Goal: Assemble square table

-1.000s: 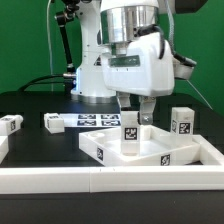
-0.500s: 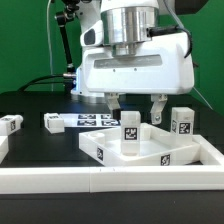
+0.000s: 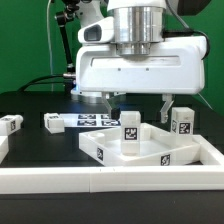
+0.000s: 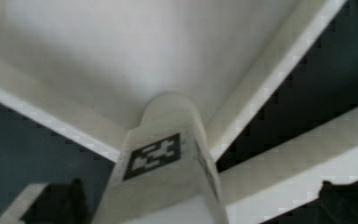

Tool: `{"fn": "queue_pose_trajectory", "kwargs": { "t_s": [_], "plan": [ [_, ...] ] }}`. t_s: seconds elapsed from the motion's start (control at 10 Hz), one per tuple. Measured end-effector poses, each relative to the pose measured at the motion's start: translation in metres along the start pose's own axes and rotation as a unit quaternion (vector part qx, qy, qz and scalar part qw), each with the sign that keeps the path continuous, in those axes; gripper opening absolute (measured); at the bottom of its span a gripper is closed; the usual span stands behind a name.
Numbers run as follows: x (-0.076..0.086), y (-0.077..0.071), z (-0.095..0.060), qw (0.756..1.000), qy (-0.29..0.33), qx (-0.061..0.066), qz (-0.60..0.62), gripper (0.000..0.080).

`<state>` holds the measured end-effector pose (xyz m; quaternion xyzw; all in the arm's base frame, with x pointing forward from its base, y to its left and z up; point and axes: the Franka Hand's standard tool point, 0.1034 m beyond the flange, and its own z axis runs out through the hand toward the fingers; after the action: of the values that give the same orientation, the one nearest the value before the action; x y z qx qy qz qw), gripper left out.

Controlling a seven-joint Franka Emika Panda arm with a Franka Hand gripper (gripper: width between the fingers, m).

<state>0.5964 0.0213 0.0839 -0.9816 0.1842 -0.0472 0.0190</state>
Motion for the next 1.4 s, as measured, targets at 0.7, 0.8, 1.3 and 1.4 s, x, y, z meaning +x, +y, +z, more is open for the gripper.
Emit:
{"fn": "queue_pose_trajectory", "kwargs": {
  "t_s": [0.7,0.8,1.3,1.4],
  "plan": [
    [0.0008,0.0023,0.0001,0.992,0.0,-0.001,-0.129,0.064],
    [0.0009,0.0023,0.0001,0.992,0.0,-0.001,-0.129,0.0462],
    [0.0013,0.0031,0.0001,0.994,0.001,-0.001,-0.113,0.0291],
    [0.0009,0.0032,0.0001,0.996,0.002,0.001,-0.084,0.0291]
  ]
}}
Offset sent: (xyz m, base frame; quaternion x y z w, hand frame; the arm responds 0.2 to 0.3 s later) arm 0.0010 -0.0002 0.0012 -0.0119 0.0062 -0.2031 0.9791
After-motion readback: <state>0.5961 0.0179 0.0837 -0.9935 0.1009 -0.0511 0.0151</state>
